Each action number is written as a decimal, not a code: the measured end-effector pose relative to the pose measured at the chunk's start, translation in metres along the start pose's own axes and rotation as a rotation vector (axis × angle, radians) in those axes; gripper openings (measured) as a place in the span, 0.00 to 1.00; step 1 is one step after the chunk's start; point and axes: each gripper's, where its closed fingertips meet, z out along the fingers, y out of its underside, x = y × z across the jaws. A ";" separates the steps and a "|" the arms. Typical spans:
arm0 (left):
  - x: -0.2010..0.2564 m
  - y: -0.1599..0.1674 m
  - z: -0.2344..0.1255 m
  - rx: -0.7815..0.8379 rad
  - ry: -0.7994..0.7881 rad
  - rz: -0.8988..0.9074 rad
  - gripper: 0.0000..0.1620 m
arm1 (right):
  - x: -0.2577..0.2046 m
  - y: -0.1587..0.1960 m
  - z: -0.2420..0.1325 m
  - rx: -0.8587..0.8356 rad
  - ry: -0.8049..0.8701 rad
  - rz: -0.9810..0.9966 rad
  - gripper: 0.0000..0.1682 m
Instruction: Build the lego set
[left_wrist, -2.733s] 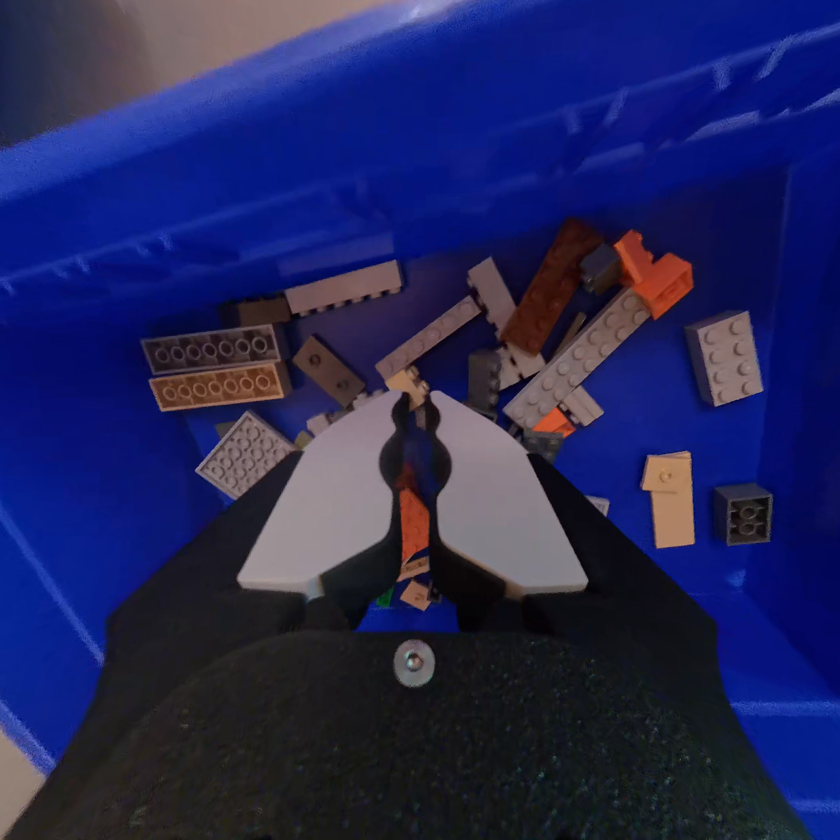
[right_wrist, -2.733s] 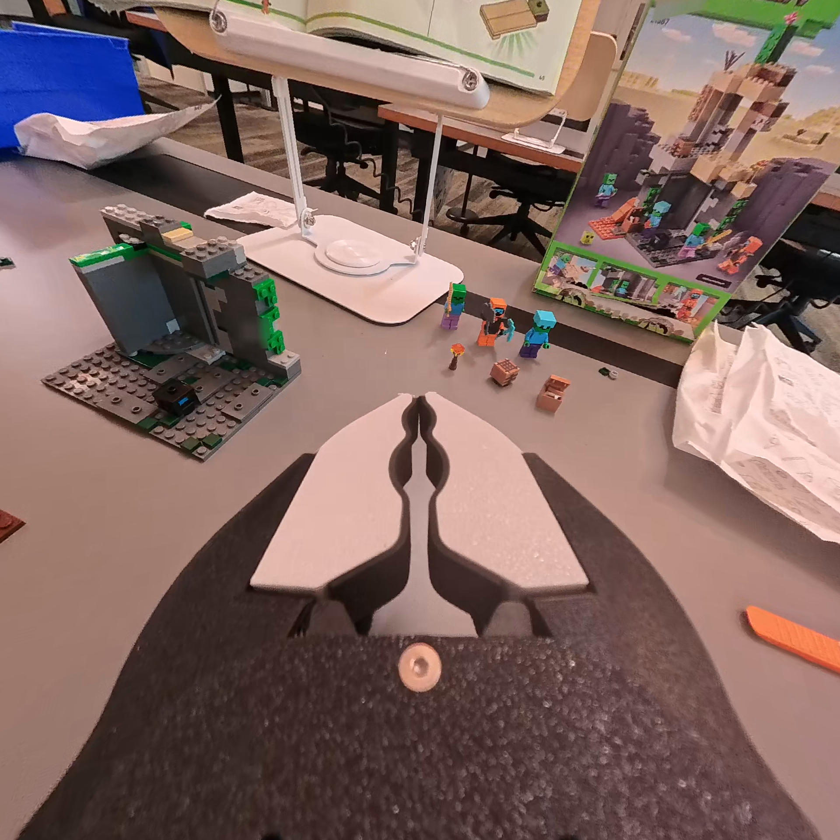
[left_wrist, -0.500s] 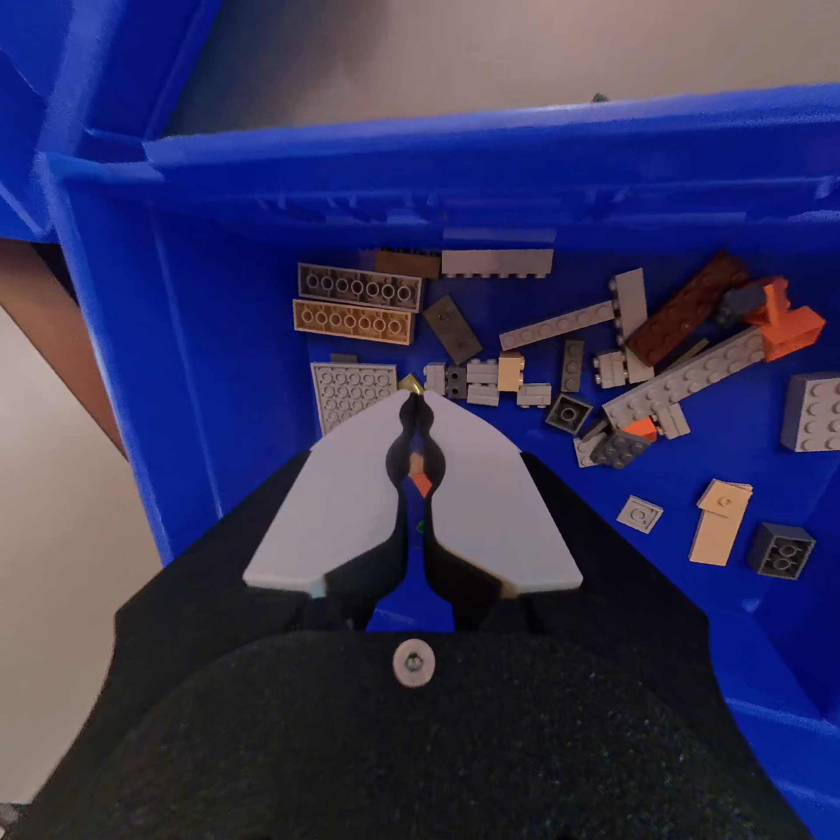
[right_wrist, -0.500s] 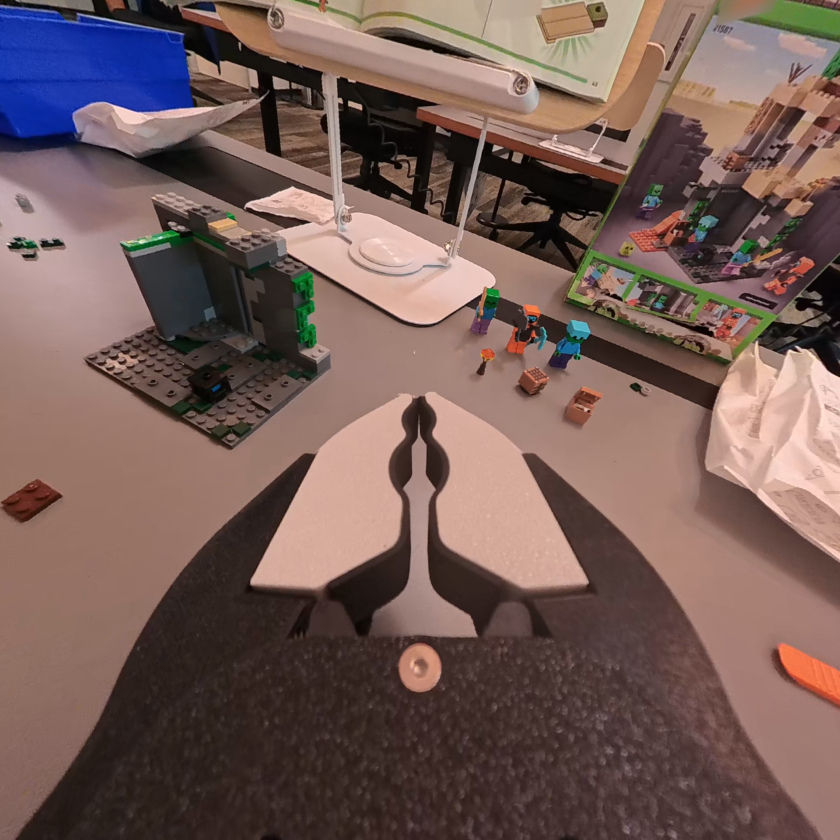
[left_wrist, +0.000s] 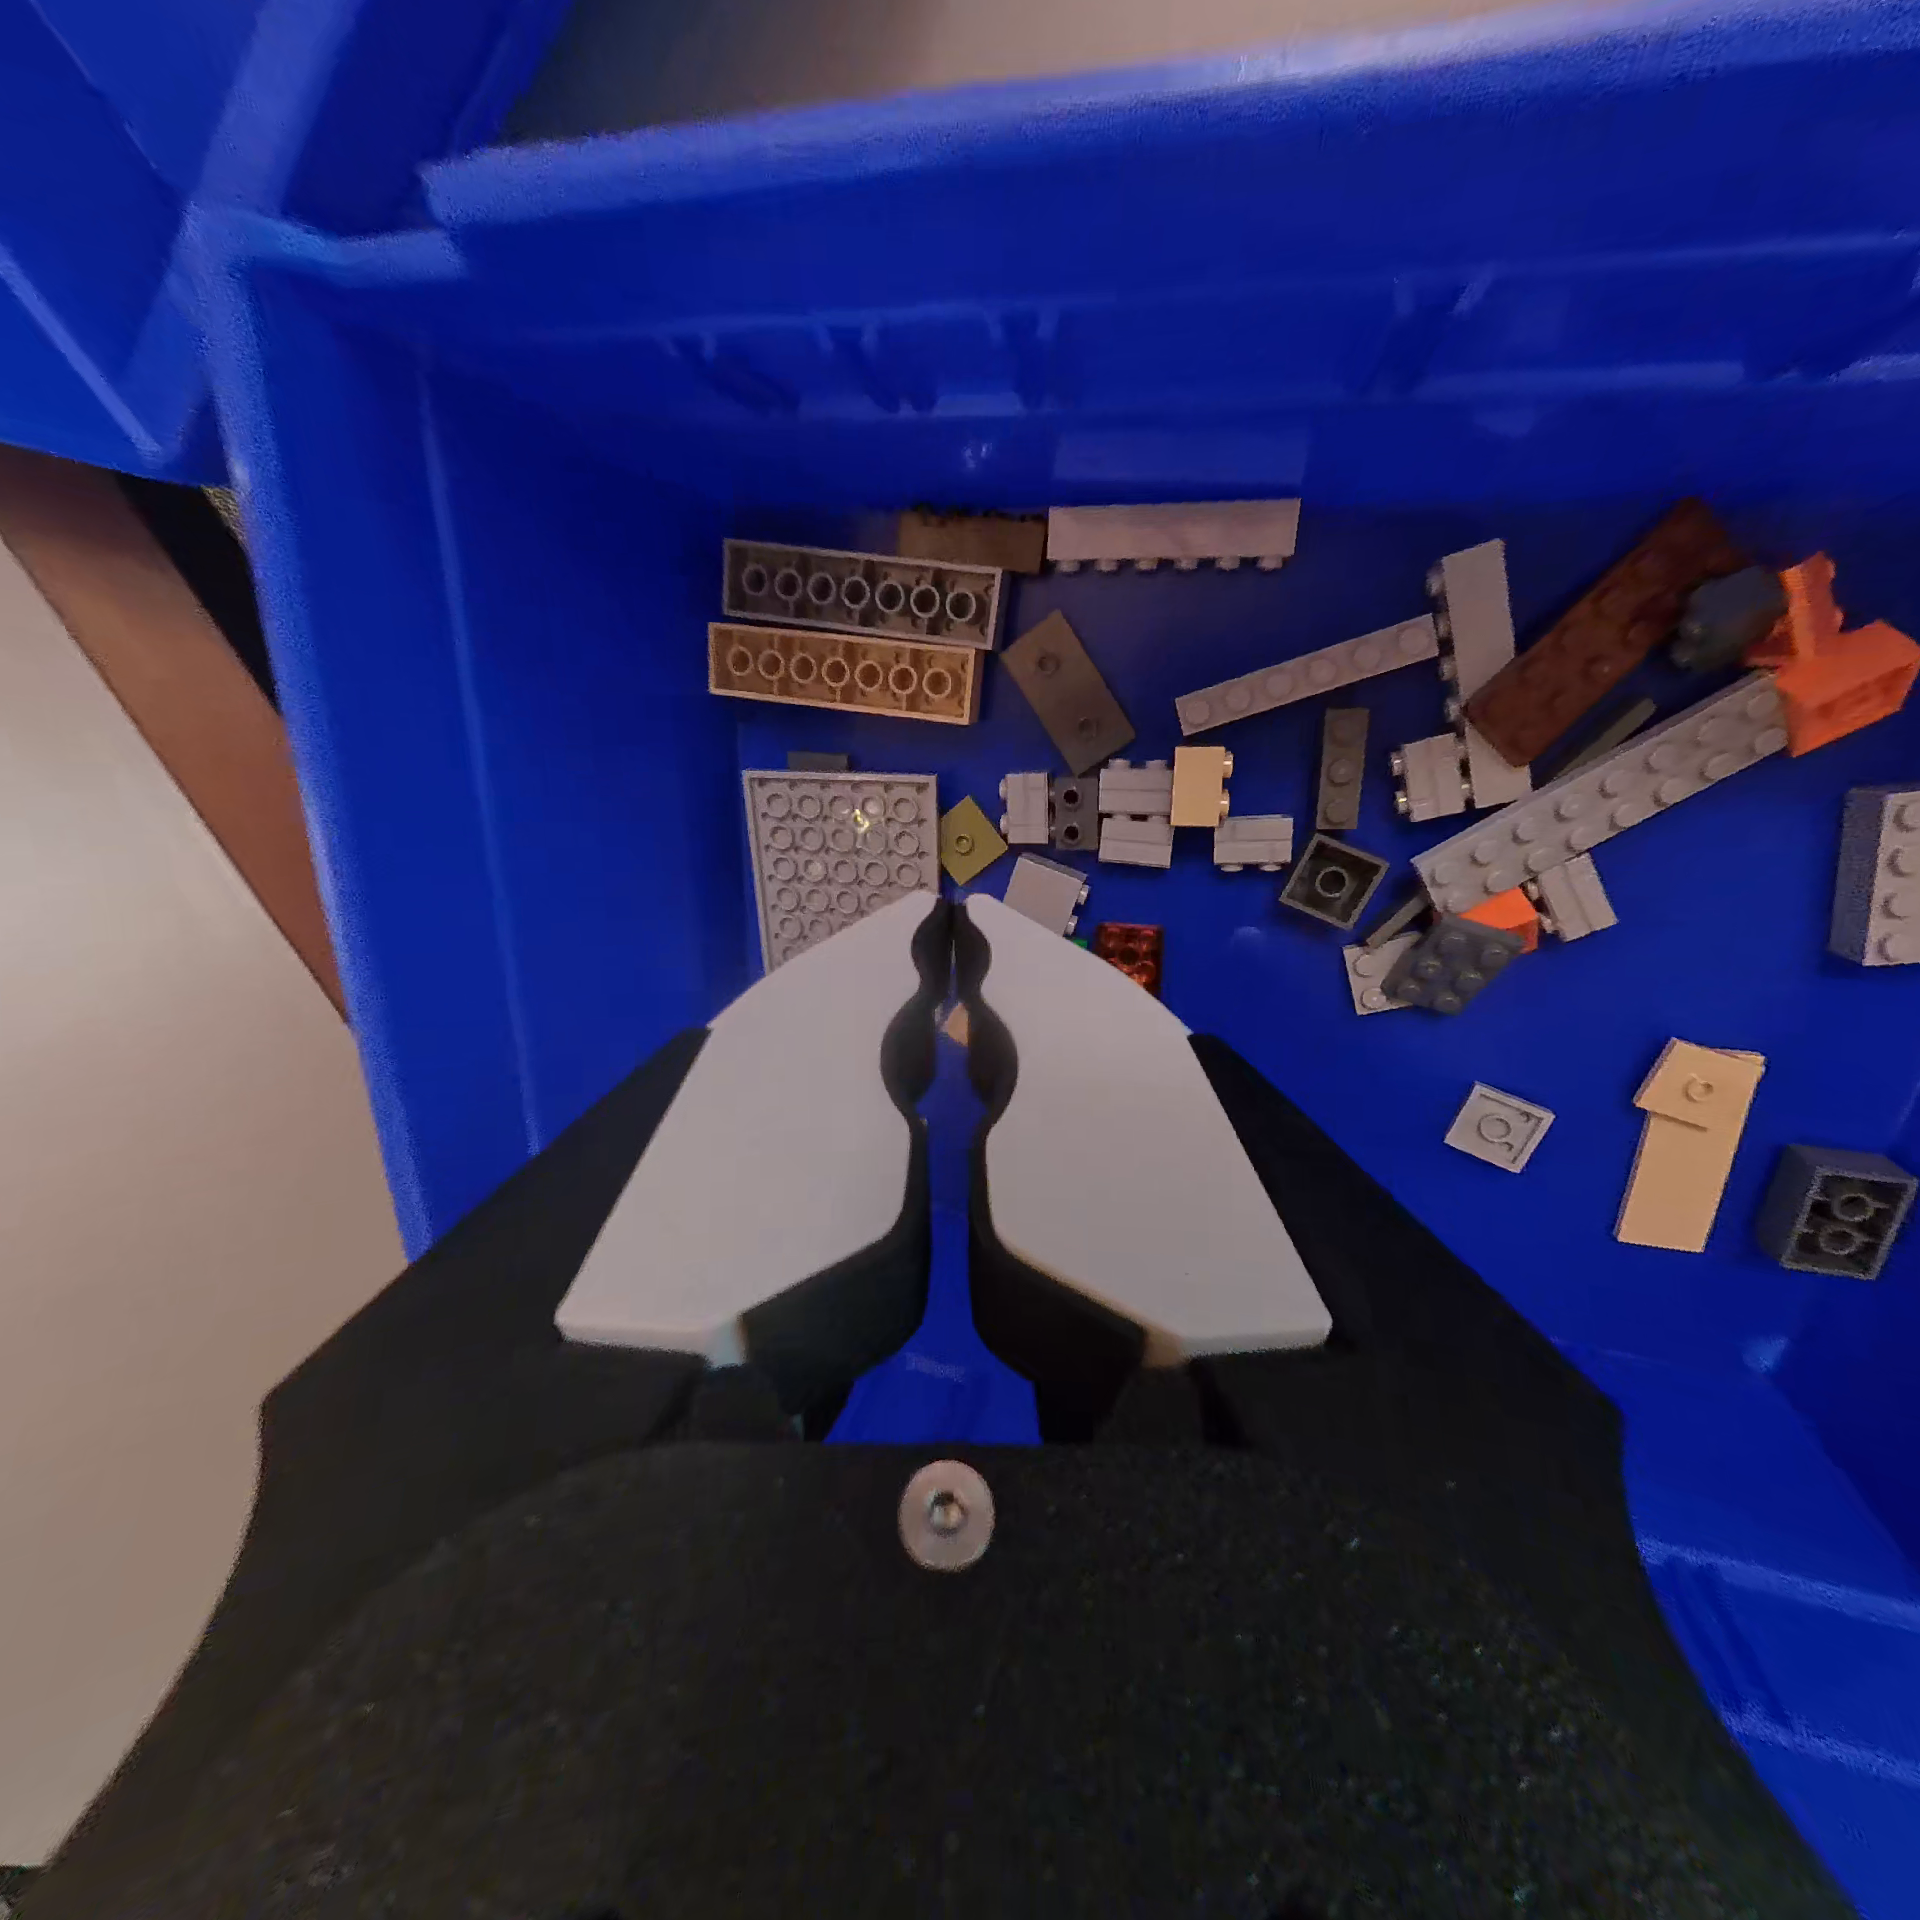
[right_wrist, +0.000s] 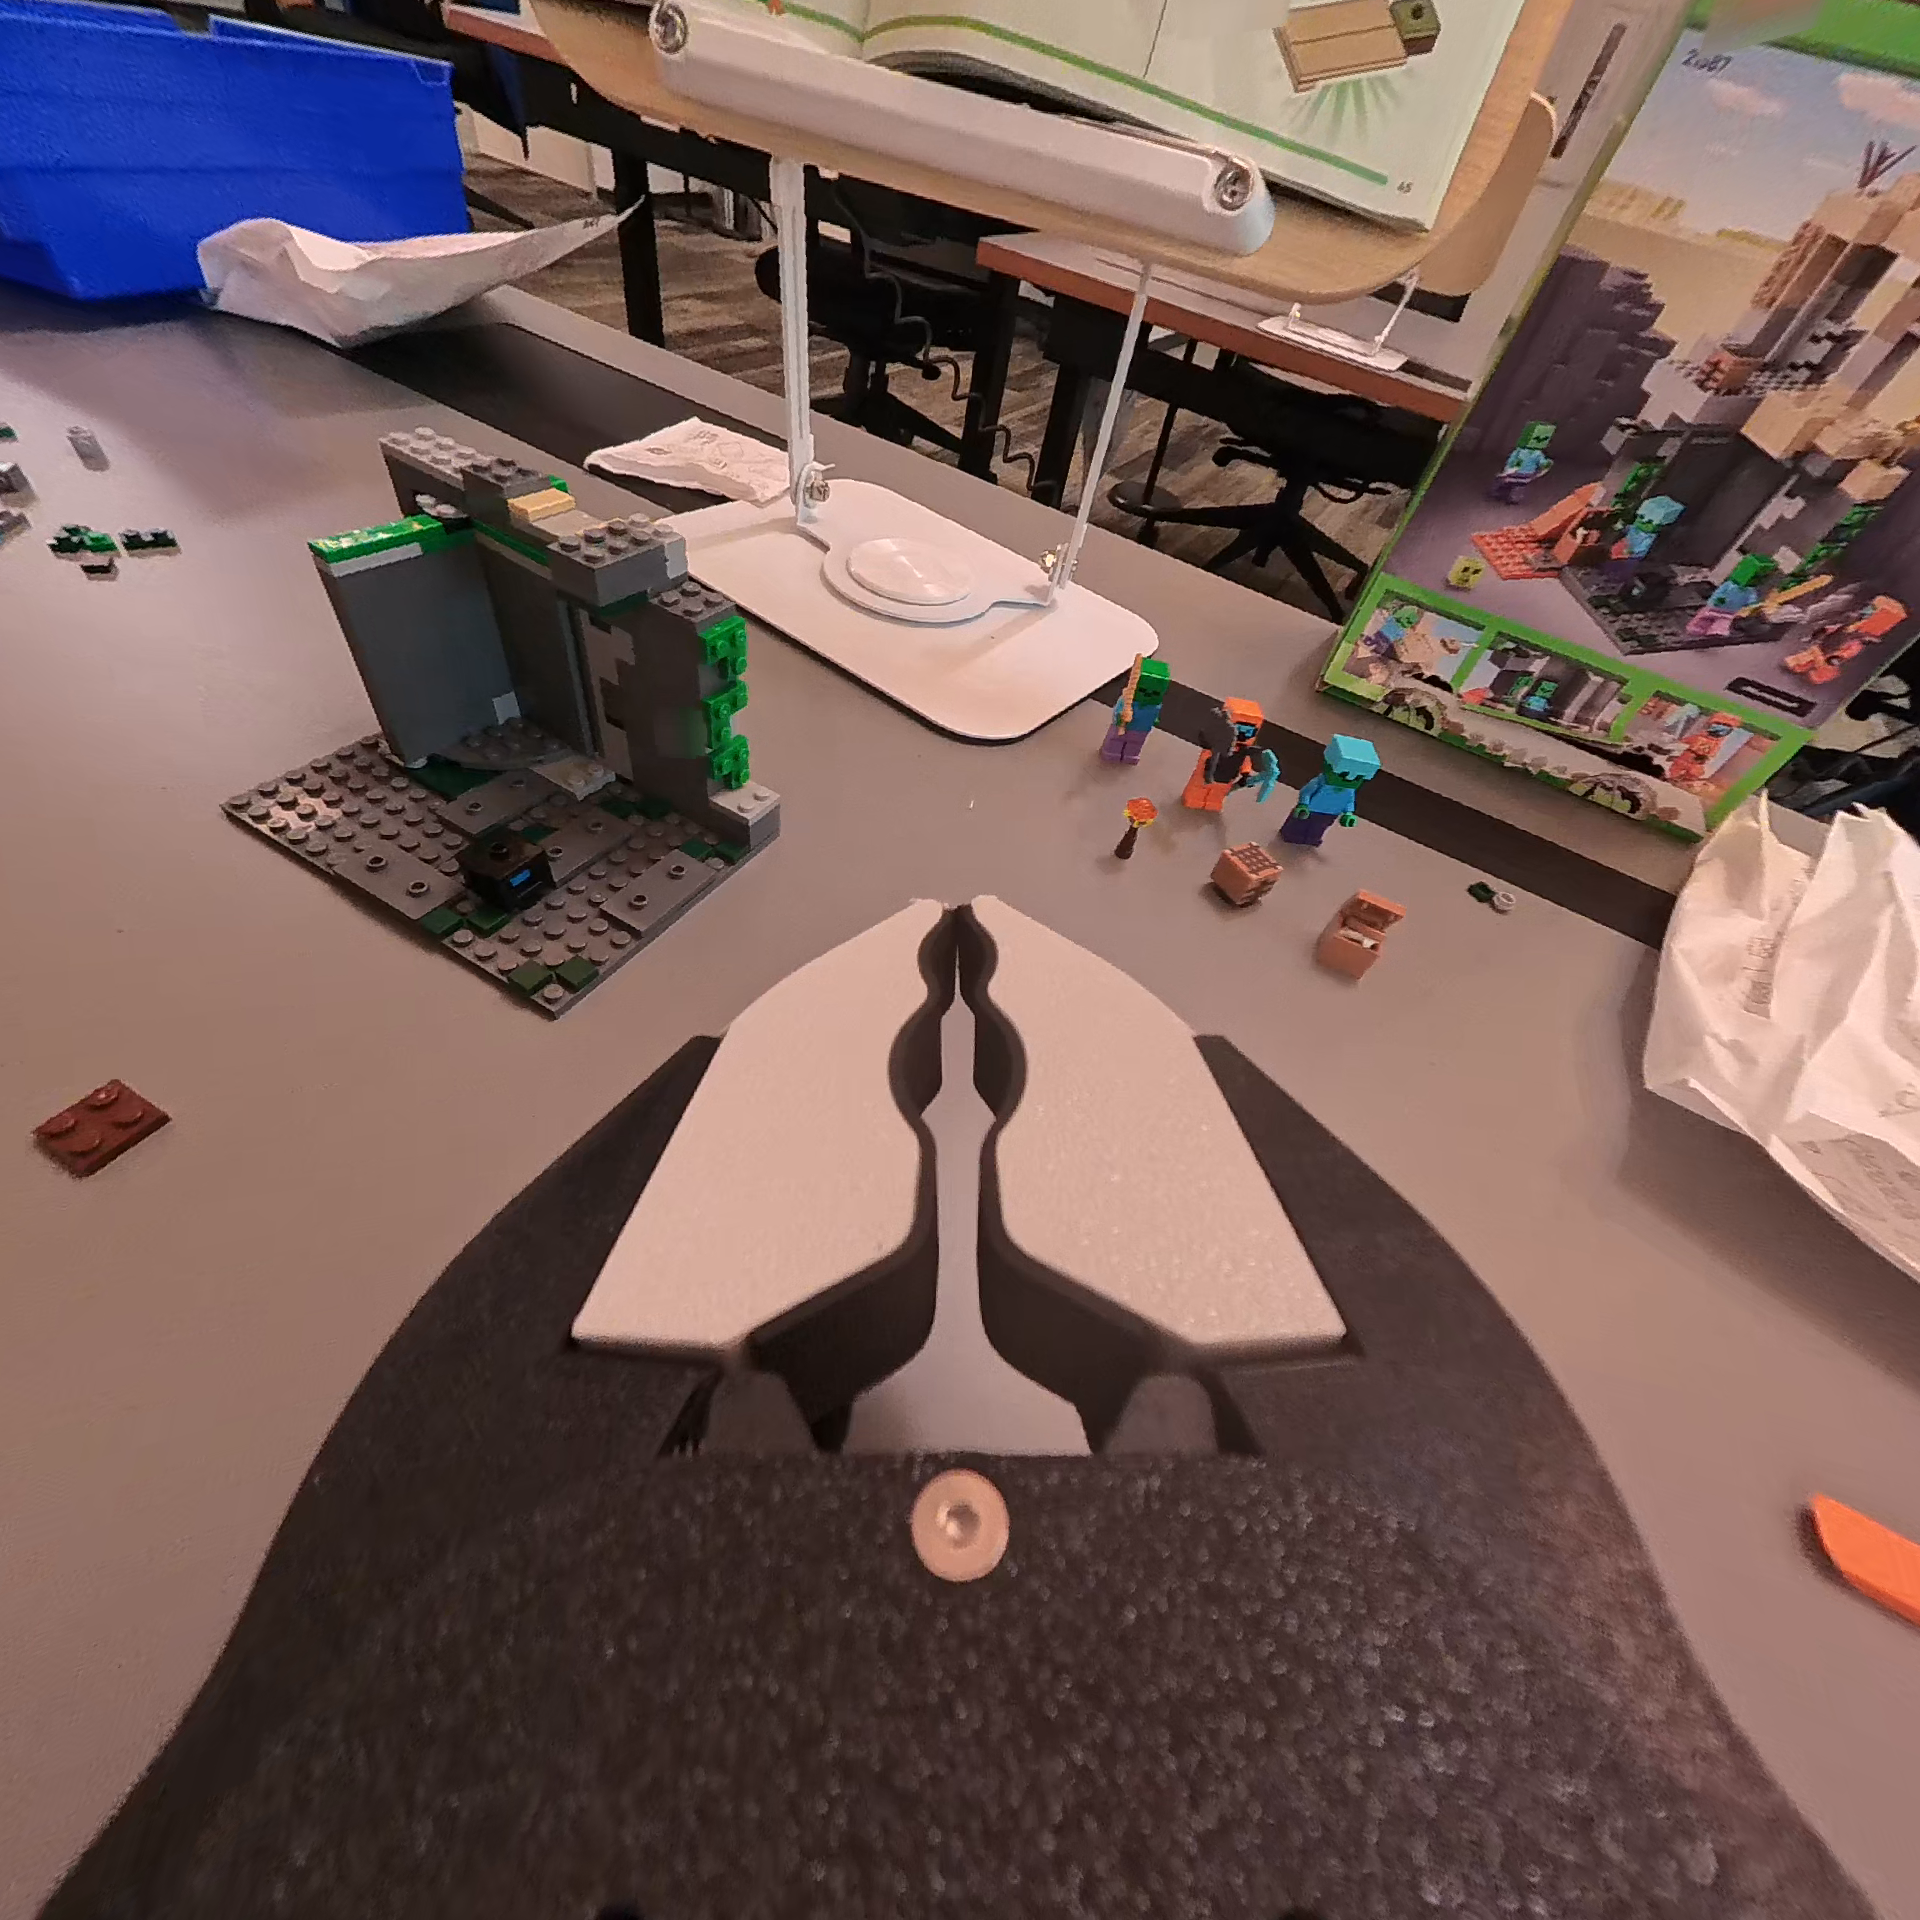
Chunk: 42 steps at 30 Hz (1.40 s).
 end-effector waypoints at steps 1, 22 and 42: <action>0.001 0.002 0.005 -0.014 0.006 0.008 0.04 | -0.001 0.001 0.001 -0.004 -0.002 -0.001 0.00; -0.003 0.012 0.051 -0.157 0.207 -0.471 0.02 | -0.003 0.009 0.005 -0.032 -0.017 0.000 0.00; 0.002 0.012 0.053 -0.232 -0.006 -0.323 0.13 | -0.004 0.004 0.001 -0.015 -0.037 0.005 0.00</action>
